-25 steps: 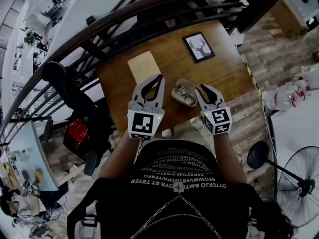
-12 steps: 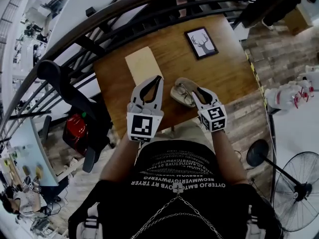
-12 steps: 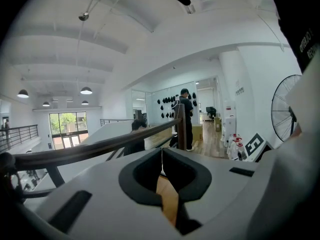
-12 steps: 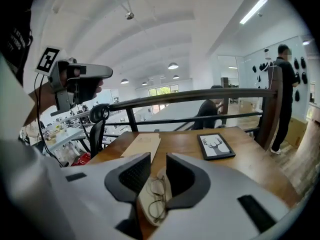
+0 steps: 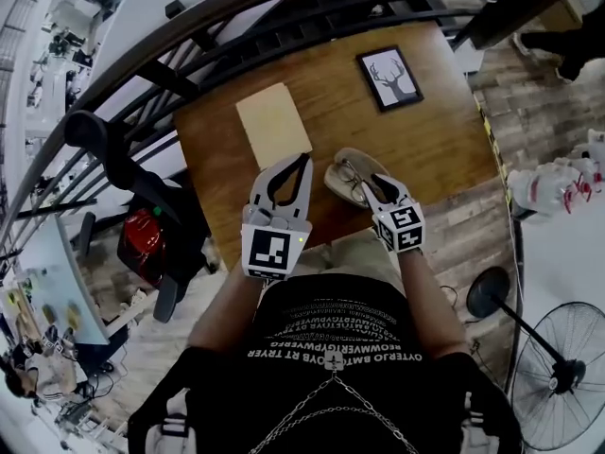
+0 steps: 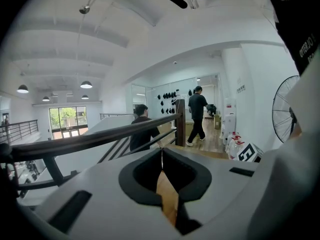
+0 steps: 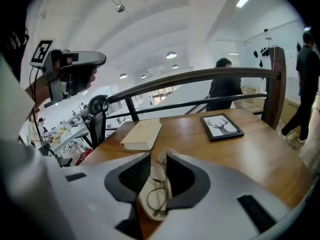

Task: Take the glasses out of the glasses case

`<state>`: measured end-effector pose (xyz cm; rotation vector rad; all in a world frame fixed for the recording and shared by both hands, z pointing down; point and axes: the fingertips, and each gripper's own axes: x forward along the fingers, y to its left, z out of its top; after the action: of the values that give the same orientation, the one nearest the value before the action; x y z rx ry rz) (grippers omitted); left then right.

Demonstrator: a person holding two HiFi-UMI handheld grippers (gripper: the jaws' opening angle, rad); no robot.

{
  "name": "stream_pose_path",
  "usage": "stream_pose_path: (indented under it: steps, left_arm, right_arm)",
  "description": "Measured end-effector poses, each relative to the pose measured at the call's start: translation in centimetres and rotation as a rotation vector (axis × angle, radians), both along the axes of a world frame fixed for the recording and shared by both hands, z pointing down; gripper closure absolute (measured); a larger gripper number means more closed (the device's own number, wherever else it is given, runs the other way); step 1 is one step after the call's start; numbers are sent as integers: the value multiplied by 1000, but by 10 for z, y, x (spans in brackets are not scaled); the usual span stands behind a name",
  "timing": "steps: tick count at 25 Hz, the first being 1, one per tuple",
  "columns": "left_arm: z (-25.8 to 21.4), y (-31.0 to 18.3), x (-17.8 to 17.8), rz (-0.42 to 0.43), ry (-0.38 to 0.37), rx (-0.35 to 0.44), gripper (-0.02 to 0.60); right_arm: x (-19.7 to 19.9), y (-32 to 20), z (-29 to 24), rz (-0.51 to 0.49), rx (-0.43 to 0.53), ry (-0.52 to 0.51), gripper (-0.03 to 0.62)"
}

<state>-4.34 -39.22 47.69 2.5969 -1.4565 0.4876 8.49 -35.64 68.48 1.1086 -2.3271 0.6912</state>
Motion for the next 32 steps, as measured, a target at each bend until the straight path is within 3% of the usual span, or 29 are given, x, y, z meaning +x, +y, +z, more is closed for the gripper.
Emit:
stream_pose_path:
  steps: [5, 24, 26, 27, 32]
  left_arm:
    - [12, 1, -4, -22, 25, -41, 552]
    - [41, 1, -12, -55, -24, -93, 552]
    - [41, 3, -13, -56, -34, -99, 552]
    - [41, 5, -13, -57, -32, -98, 552]
    - [36, 11, -11, -47, -23, -81, 552]
  right_arm:
    - [-2, 2, 27, -17, -44, -5, 485]
    - [-18, -1, 113, -88, -205, 53, 481]
    - [-17, -1, 114, -87, -201, 74, 505]
    - [-16, 0, 113, -88, -199, 89, 566]
    - [-13, 2, 106, -72, -210, 64, 568]
